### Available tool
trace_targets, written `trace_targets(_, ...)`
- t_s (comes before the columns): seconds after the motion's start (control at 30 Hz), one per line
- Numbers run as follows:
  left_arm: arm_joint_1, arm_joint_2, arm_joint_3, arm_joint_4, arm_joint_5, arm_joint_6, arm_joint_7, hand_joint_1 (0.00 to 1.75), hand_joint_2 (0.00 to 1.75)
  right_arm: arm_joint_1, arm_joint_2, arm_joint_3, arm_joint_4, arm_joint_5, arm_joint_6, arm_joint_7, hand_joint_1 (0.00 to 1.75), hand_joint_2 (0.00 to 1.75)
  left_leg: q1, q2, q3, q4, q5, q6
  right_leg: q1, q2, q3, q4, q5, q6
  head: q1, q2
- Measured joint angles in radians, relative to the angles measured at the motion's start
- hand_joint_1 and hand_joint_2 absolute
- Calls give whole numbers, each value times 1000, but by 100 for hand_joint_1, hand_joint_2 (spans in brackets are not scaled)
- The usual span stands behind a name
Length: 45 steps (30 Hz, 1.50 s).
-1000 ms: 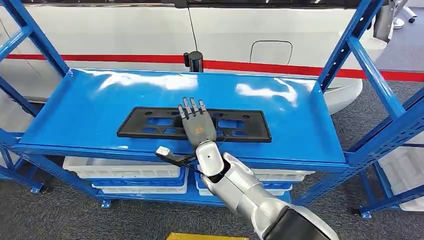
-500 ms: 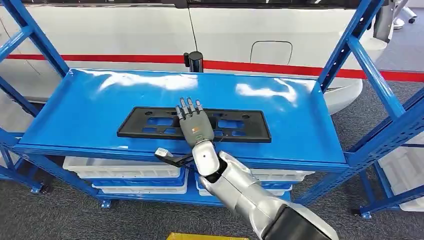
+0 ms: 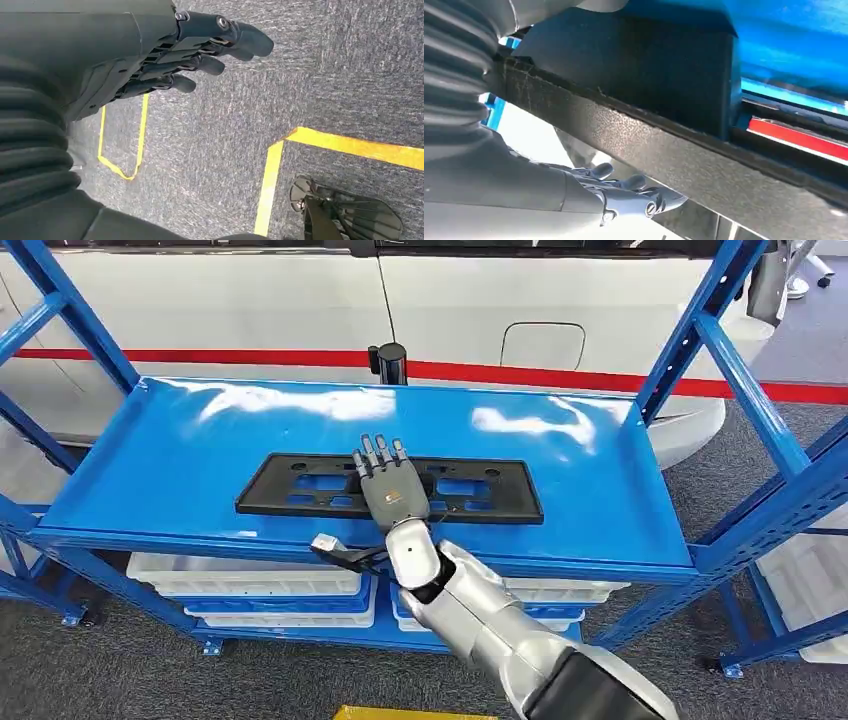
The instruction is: Take the parts from the cabinet and place them on the table.
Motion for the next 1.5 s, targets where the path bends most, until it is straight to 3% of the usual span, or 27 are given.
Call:
trace_targets(1.1, 0, 0, 0, 0, -2, 0, 5, 0, 175, -15, -35, -78, 0, 0, 28, 3, 0, 175, 0, 0, 1, 0, 0, 0, 0, 0, 1, 0, 0, 0, 0, 0)
trace_targets(1.13, 0, 0, 0, 0, -2, 0, 5, 0, 175, -15, -35, -78, 0, 0, 35, 3, 33, 175, 0, 0, 1, 0, 0, 0, 0, 0, 1, 0, 0, 0, 0, 0)
trace_targets(1.17, 0, 0, 0, 0, -2, 0, 5, 0, 175, -15, -35, -79, 0, 0, 41, 3, 129, 175, 0, 0, 1, 0, 0, 0, 0, 0, 1, 0, 0, 0, 0, 0)
trace_targets(1.2, 0, 0, 0, 0, -2, 0, 5, 0, 175, -15, -35, -79, 0, 0, 49, 2, 145, 175, 0, 0, 1, 0, 0, 0, 0, 0, 1, 0, 0, 0, 0, 0)
trace_targets(1.27, 0, 0, 0, 0, -2, 0, 5, 0, 175, -15, -36, -78, 0, 0, 67, -2, 161, 175, 0, 0, 1, 0, 0, 0, 0, 0, 1, 0, 0, 0, 0, 0)
trace_targets(1.37, 0, 0, 0, 0, -4, 0, 6, 0, 175, -15, -37, -78, 0, 0, 93, -10, 155, 175, 0, 0, 1, 0, 0, 0, 0, 0, 1, 0, 0, 0, 0, 0)
trace_targets(1.5, 0, -1, 0, 0, -5, 0, 6, 0, 175, -15, -40, -78, 5, 0, 112, -18, 169, 175, 0, 0, 0, 0, 0, 0, 0, 0, 5, 0, 0, 0, 0, 0)
